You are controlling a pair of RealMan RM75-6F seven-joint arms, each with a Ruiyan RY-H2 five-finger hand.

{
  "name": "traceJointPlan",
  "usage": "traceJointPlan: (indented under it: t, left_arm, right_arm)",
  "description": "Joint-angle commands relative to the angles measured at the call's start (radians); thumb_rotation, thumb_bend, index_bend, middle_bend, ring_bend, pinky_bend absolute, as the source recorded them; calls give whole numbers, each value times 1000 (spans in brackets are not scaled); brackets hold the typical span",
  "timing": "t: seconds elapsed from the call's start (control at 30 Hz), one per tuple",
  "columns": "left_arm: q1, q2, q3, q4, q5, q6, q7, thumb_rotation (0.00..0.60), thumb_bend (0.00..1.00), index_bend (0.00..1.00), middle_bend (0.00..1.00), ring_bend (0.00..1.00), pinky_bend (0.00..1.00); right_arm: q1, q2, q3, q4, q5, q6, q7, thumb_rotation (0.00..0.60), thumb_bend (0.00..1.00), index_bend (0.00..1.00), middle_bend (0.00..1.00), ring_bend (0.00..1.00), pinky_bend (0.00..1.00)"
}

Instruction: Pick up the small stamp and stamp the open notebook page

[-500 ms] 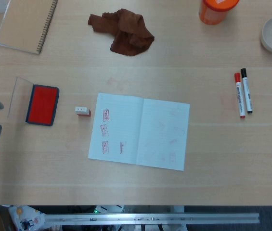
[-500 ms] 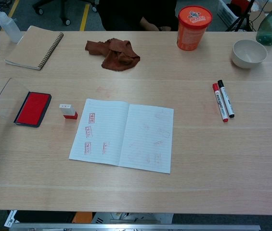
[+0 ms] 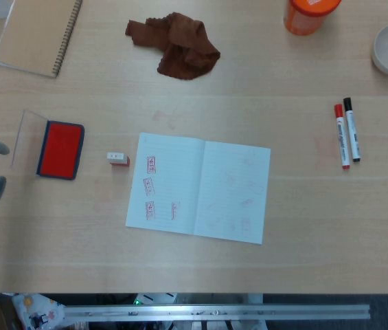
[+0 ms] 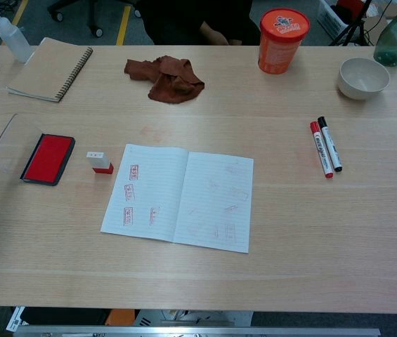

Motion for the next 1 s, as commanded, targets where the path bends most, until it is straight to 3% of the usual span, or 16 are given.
traceJointPlan:
  t: [0.03,0.33,0.47,0.6,0.7,0.8,0.9,1.0]
  left_arm:
    - [-13,2,-2,-4,6,-17,0,600,246,391,409,338,369]
    - [-101,-6,-20,-20,24,-126,15,600,246,348,426,353,373]
    - [-148,-25,-32,-20,27,-179,25,600,246,331,469,401,435]
    - [-193,-49,-43,-11,15,-235,46,600,246,310,582,547,599]
    - [-226,-71,-51,3,7,-275,45,600,246,295,738,726,823]
    - [-258,-92,-53,22,10,-309,43,600,246,296,899,905,969]
    - [-290,-113,-54,39,8,-346,38,600,246,308,989,992,1000]
    - [-318,-128,-53,51,-10,-389,56,600,246,321,1000,1000,1000]
  right_arm:
    - [7,7,6,-10,9,-10,-4,600,362,445,421,269,308]
    - [23,19,21,-37,29,-30,-27,600,361,445,421,269,308]
    - [27,24,24,-41,34,-36,-31,600,361,445,421,269,308]
    - [32,25,25,-41,37,-45,-30,600,362,445,421,269,308]
    - [34,26,24,-39,39,-49,-26,600,362,445,421,269,308]
    - [34,27,23,-35,42,-52,-22,600,362,445,421,269,308]
    - [34,26,22,-31,44,-55,-18,600,362,445,421,269,308]
    - [35,24,20,-25,44,-58,-14,600,361,445,421,278,308]
